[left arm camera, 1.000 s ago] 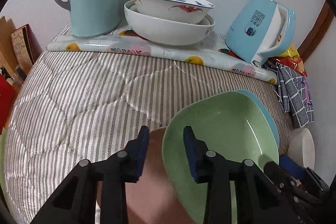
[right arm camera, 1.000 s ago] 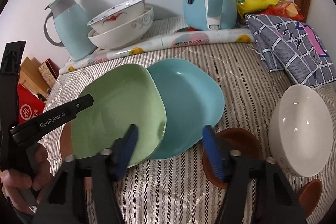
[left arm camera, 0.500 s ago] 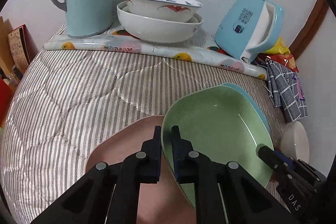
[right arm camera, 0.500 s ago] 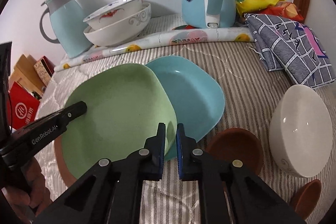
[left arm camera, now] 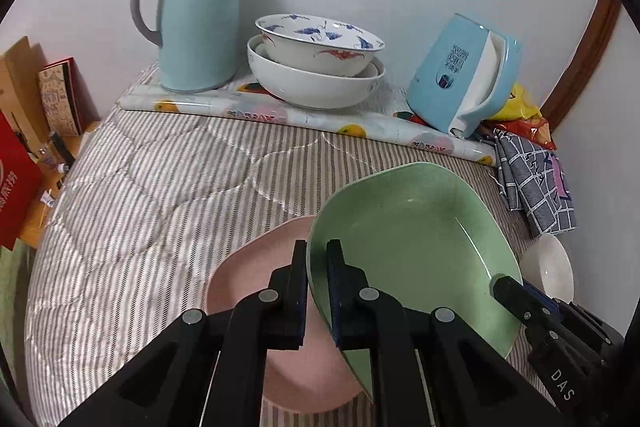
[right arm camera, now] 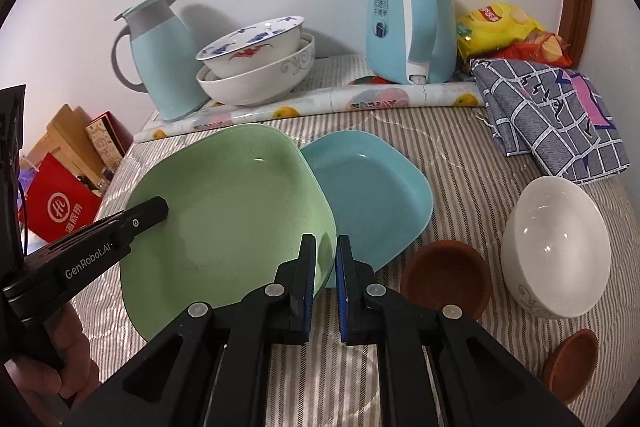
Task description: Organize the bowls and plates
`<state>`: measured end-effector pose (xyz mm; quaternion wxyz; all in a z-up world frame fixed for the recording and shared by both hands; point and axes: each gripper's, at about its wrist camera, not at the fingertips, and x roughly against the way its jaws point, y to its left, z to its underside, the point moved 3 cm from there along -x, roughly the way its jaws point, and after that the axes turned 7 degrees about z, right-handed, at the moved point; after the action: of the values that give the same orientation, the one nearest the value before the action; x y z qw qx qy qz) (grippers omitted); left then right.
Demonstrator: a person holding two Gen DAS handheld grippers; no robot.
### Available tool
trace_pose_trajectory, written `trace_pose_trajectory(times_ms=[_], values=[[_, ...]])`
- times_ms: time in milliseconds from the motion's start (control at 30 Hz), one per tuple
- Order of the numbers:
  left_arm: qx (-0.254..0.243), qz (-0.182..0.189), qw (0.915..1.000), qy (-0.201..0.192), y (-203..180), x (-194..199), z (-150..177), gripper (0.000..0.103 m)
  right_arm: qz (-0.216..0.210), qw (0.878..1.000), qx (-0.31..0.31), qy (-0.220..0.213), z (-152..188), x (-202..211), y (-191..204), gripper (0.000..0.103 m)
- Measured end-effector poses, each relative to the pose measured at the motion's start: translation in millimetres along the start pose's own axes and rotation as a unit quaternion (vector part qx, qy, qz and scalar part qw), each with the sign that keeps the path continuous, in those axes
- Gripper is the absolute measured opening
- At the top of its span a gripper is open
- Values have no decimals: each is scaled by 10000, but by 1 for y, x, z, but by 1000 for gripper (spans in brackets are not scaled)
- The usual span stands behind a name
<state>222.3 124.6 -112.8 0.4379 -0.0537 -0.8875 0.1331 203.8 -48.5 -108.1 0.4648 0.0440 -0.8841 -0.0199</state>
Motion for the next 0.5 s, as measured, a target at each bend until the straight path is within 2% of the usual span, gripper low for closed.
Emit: trace_pose_trajectory(times_ms=[233, 500], values=[[65, -98, 9999, -87, 6, 18, 7, 10, -53, 9999, 99, -65, 6, 13, 10, 10], [177, -274, 9995, -35, 26, 27, 22, 10, -122, 9995, 277, 50, 21, 12, 27, 10]])
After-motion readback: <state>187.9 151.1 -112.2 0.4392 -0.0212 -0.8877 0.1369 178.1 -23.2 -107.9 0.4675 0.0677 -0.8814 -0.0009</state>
